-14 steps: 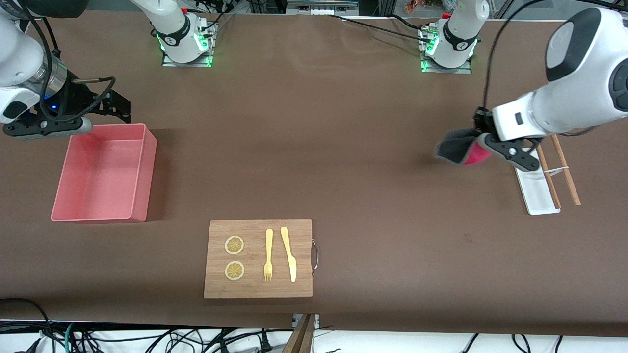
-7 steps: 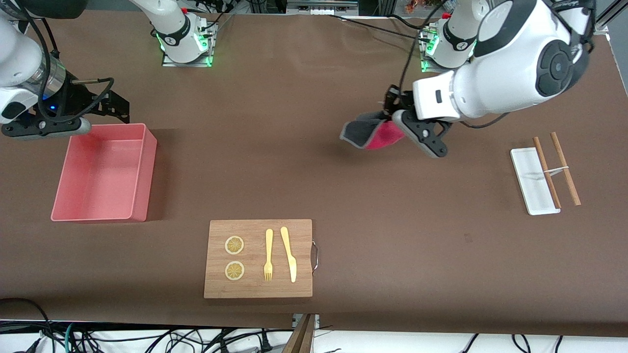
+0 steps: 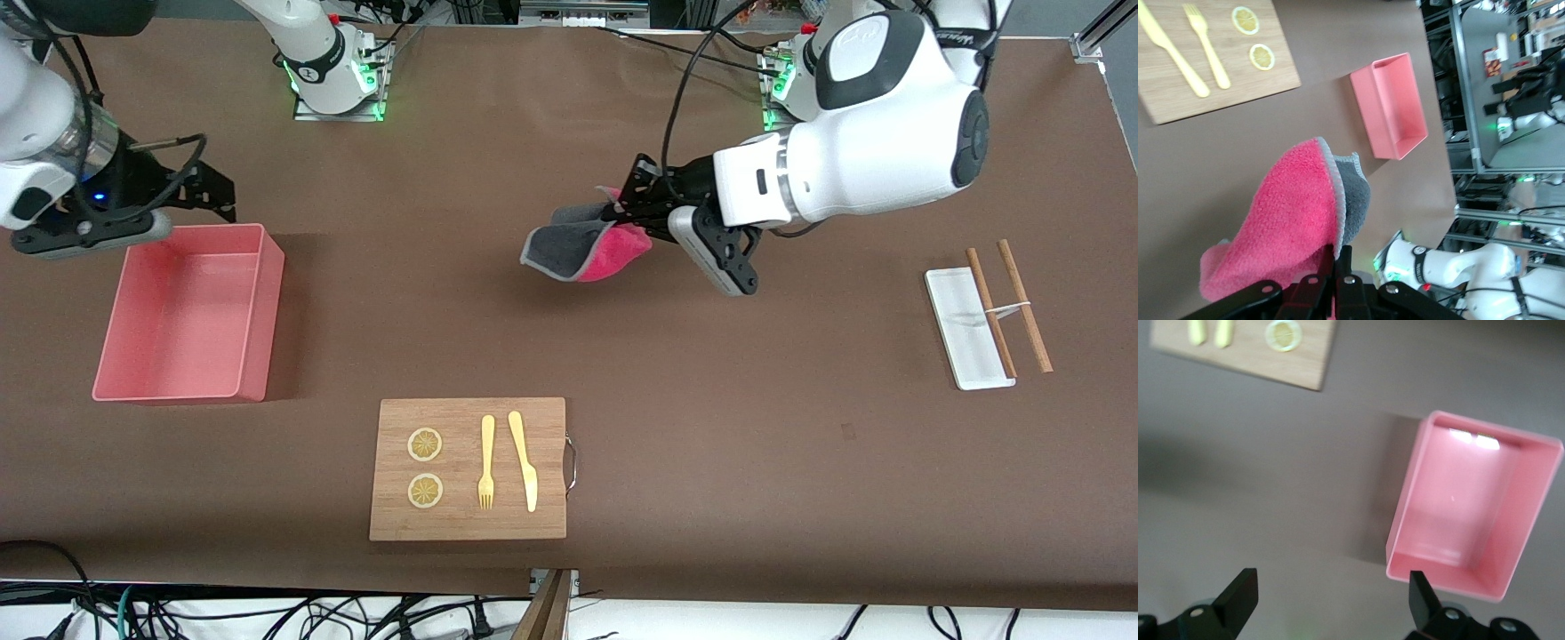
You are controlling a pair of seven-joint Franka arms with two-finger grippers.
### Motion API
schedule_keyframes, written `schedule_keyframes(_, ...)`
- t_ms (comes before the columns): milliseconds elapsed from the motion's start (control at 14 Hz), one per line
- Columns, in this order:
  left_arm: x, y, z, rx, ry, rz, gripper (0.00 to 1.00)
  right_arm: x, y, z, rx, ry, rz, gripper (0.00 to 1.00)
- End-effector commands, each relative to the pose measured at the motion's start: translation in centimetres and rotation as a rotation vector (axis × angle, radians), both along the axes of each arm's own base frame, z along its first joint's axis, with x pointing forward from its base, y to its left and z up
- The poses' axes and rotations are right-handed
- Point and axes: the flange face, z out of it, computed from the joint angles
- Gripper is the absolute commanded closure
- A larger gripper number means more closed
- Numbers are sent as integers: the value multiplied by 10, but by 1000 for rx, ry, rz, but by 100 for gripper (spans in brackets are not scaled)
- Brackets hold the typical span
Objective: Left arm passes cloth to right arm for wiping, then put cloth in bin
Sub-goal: 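Hold the cloth with the left gripper while the right gripper reaches it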
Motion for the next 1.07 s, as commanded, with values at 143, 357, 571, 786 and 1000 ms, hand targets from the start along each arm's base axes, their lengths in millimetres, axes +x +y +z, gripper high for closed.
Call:
schedule_keyframes(143, 7, -6, 5, -39, 15, 25, 100, -4, 30, 8, 207, 9, 397, 0)
schedule_keyframes(357, 7, -5, 2, -36, 18, 25, 100, 0, 101, -14, 455, 71, 442, 1)
schedule_keyframes(571, 7, -4, 0, -32, 20, 24, 100, 7, 191, -31, 624, 116, 509, 1)
schedule_keyframes(786, 7, -3, 0, -32, 20, 26, 100, 12, 264, -32, 658, 100, 465, 1)
schedule_keyframes(1000, 7, -3, -1, -30, 19, 24, 100, 28, 289, -47, 672, 31, 430, 0)
